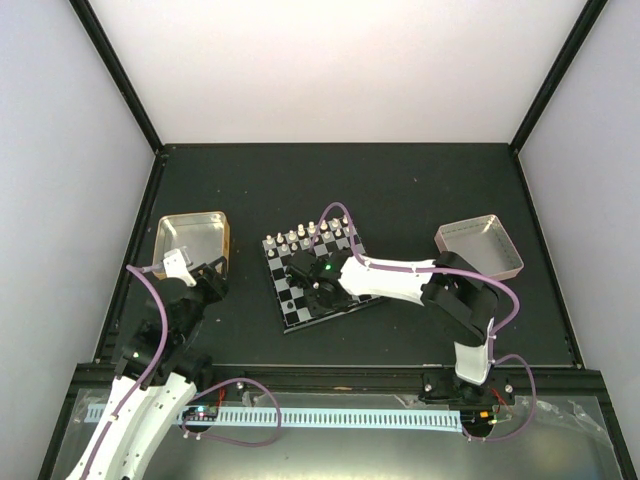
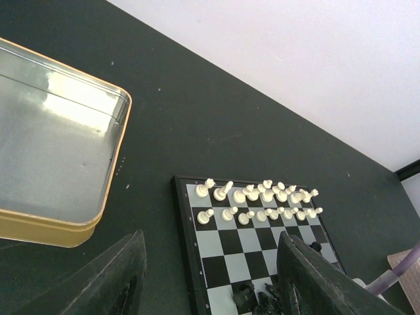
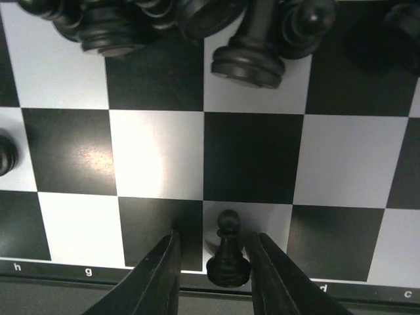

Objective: Set up the chess pieces on the board
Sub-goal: Pick up the chess piece from the chessboard.

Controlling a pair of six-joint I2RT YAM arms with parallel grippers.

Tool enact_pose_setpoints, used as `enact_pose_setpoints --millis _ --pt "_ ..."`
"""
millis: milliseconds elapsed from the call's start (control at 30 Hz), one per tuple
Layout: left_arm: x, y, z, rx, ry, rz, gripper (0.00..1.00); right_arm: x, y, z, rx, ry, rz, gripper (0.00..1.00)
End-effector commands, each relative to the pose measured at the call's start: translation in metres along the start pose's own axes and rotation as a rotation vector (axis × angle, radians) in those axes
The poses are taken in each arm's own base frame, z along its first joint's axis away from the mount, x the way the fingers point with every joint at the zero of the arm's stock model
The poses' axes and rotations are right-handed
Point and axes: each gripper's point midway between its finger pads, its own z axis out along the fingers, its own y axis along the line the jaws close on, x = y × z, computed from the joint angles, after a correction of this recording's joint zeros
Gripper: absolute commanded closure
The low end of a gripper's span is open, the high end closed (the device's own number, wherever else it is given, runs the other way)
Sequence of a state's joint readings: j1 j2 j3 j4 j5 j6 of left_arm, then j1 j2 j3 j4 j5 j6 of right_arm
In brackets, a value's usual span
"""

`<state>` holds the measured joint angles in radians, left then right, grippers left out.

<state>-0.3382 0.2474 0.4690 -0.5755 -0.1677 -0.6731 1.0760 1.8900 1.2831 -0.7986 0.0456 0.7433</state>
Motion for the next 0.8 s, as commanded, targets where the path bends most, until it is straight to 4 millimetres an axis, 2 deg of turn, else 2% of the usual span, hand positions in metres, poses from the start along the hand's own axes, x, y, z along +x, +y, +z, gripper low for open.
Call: enact_pose_setpoints --millis 0,233,367,467,567,767 --pt "-0.009 -0.011 -0.005 0.046 -0.024 0.001 0.44 0.008 -0.001 0.008 0.003 0.02 0.006 0.73" --pt "-0.009 -0.015 -0.005 0.064 -0.016 0.001 0.43 0.006 -0.005 0.01 0.029 0.003 0.001 0.92" --pt "-0.006 -0.023 -0.005 0.108 0.0 0.014 0.43 -0.003 -0.005 0.003 0.019 -0.056 -0.026 0.94" --pt "-0.001 -0.041 -0.004 0.204 0.038 0.039 0.41 -0.021 0.0 -0.015 -0.033 -0.182 -0.074 0.93" --pt "0.009 -0.071 -0.005 0.365 0.109 0.069 0.39 -0.037 0.012 -0.042 -0.127 -0.34 -0.16 0.94" --pt "0.041 -0.123 -0.012 0.656 0.353 0.063 0.35 -0.053 0.037 -0.112 -0.374 -0.732 -0.369 0.92"
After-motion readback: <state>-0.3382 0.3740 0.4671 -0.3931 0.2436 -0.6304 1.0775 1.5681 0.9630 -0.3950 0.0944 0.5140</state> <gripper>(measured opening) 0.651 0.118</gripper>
